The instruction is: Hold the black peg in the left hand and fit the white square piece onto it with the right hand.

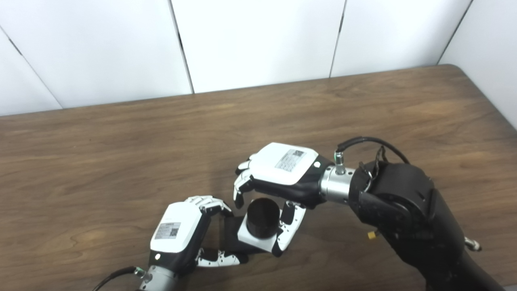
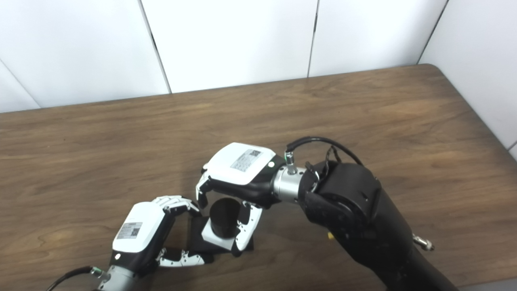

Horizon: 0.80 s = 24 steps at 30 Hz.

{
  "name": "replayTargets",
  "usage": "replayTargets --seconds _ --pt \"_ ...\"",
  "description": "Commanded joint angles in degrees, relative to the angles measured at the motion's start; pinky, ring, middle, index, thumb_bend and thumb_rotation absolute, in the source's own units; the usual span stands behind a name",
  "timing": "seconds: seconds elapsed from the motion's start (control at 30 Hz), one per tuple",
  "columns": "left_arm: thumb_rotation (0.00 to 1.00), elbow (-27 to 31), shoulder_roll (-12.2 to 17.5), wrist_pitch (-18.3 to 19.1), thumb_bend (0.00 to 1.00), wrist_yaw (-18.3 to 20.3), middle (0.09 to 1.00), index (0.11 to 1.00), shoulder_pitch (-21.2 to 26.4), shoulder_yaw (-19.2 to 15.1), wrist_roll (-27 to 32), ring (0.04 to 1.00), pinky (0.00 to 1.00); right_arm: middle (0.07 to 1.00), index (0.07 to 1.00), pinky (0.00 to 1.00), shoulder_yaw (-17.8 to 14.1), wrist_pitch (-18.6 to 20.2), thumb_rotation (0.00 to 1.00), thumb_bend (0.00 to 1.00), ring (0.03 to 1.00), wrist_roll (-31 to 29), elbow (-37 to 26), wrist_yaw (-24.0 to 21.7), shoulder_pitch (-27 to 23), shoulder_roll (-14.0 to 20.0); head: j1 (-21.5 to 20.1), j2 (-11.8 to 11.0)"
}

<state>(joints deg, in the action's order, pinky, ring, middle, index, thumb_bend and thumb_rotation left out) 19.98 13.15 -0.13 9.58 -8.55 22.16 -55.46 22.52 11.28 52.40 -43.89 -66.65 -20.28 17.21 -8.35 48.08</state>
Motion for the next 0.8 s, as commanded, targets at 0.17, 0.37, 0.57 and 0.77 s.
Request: replayTargets --seconds 0.17,0.37,0.57,0.77 --pt "0.05 0.0 0.0 0.3 0.52 1.7 0.720 0.485 0.2 0.7 -0.6 0.777 0.80 0.918 0.920 0.96 -1.2 1.9 0.40 1.00 0.972 1.9 -2.3 -3.1 -3.4 -1.3 -0.1 0.2" --pt "0.05 -0.3 0.0 0.3 0.52 1.7 0.719 0.485 0.4 0.7 -0.7 0.777 0.80 0.944 0.959 0.99 -1.5 2.1 0.43 1.00 0.999 2.0 -2.2 -2.8 -3.3 -1.3 0.0 0.1" --pt "0.05 -0.3 0.0 0.6 0.52 1.9 0.719 0.485 0.3 0.6 -0.6 0.778 0.80 0.938 0.958 1.00 -1.6 2.1 0.44 1.00 1.000 2.3 -2.4 -2.8 -3.1 -1.4 0.0 0.0" --pt "0.07 0.1 -0.1 1.1 0.52 1.9 0.717 0.494 0.3 0.5 -1.2 0.766 0.79 0.942 0.959 1.00 -2.1 2.7 0.42 1.00 1.000 2.1 -2.6 -2.7 -3.2 -1.4 0.0 0.0"
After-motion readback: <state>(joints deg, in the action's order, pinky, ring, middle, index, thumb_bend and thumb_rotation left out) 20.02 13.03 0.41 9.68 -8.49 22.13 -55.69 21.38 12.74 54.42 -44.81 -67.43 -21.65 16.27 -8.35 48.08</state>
